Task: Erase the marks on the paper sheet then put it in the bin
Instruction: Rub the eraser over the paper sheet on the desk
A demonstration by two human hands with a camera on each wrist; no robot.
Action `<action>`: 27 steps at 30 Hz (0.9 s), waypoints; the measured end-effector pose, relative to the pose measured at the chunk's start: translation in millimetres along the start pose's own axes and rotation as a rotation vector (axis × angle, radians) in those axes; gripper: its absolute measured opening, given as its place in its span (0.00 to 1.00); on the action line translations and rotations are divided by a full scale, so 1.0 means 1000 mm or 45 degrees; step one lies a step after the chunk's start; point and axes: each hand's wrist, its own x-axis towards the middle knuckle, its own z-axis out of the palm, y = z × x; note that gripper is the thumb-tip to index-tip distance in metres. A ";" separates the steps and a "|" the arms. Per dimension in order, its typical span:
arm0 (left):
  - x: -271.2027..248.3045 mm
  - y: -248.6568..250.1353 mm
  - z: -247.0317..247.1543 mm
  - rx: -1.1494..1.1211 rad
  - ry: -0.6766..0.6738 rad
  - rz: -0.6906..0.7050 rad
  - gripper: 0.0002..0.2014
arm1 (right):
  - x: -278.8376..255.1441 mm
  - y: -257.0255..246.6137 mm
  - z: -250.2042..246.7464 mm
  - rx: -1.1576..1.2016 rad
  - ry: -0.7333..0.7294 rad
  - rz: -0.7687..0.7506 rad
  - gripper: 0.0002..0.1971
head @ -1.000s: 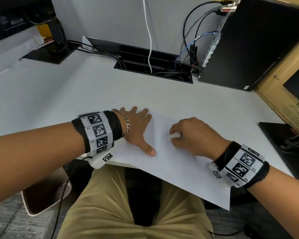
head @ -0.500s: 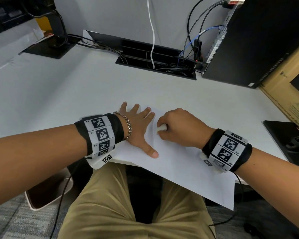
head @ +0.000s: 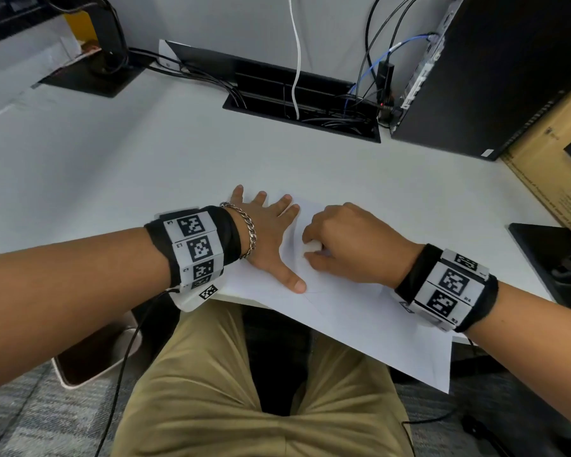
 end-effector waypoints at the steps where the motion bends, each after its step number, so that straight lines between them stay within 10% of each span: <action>1: 0.000 0.000 0.000 0.006 -0.004 -0.002 0.77 | -0.003 -0.003 -0.001 -0.012 -0.042 -0.048 0.12; 27: -0.002 0.002 -0.003 -0.022 -0.039 -0.011 0.76 | 0.010 0.014 -0.004 0.050 -0.044 -0.011 0.14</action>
